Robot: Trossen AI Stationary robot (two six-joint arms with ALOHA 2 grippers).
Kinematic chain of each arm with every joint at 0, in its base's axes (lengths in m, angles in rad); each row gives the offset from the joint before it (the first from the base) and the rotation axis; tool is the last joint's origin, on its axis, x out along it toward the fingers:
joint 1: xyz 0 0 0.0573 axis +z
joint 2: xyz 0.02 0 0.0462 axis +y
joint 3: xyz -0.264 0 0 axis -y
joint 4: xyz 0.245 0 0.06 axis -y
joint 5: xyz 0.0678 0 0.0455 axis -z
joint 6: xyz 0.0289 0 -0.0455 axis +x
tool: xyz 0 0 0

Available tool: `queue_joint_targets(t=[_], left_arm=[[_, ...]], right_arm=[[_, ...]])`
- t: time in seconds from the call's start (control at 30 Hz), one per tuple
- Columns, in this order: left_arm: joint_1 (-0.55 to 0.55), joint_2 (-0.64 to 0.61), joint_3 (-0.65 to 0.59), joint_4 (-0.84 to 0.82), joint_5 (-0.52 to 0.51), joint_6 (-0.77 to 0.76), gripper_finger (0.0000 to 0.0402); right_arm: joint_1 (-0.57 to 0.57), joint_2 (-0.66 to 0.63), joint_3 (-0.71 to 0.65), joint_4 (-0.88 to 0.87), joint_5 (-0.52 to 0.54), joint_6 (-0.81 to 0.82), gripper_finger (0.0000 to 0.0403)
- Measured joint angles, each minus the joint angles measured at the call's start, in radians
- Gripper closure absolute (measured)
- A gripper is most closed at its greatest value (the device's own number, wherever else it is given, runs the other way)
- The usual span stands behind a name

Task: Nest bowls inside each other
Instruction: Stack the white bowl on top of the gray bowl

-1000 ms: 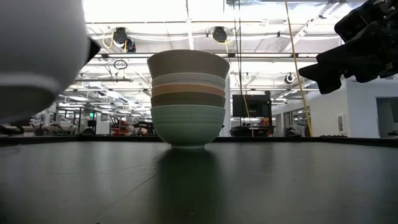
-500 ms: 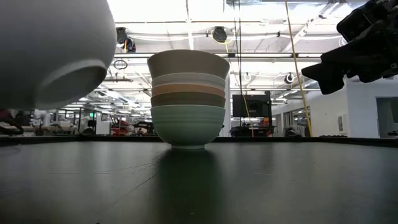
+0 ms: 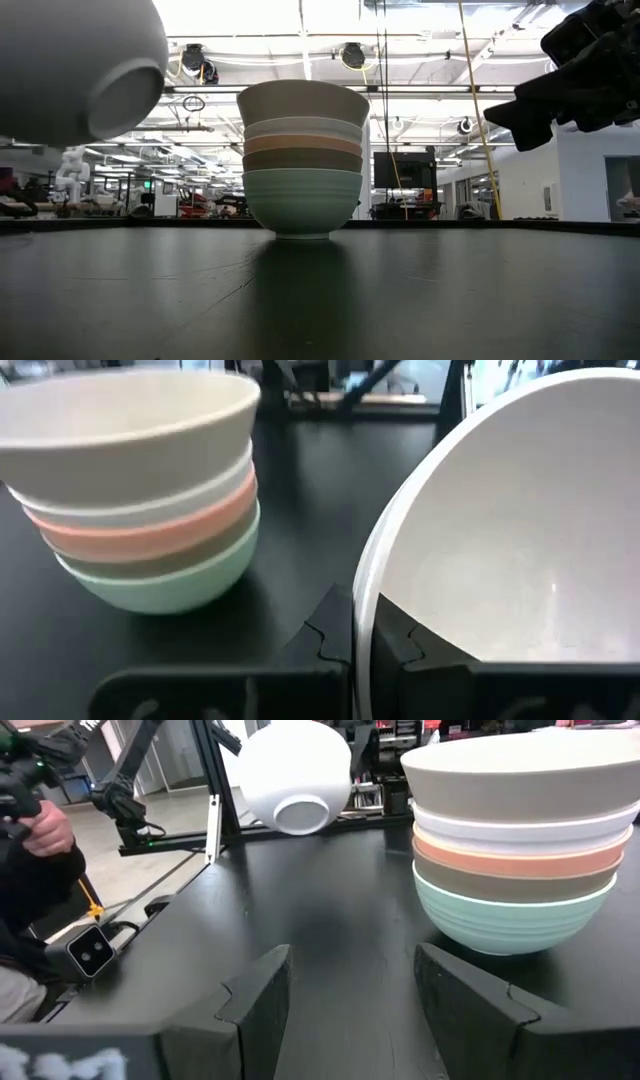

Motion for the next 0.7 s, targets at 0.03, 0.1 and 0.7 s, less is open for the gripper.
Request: queue_joint_targets(t=[0.03,0.1,0.7], left_arm=[[0.000,-0.013,-0.008,0.015,-0.006,0.008,0.0399],[0.000,-0.041,-0.026,0.046,-0.015,0.034,0.0398],[0.107,-0.175,-0.063,0.111,-0.005,0.217,0.0398]], right_arm=[[0.000,0.000,0.000,-0.001,0.000,0.000,0.0200],[0.000,0.000,0.000,0.003,0.000,0.000,0.0200],[0.000,0.000,0.000,0.002,0.001,-0.007,0.0200]])
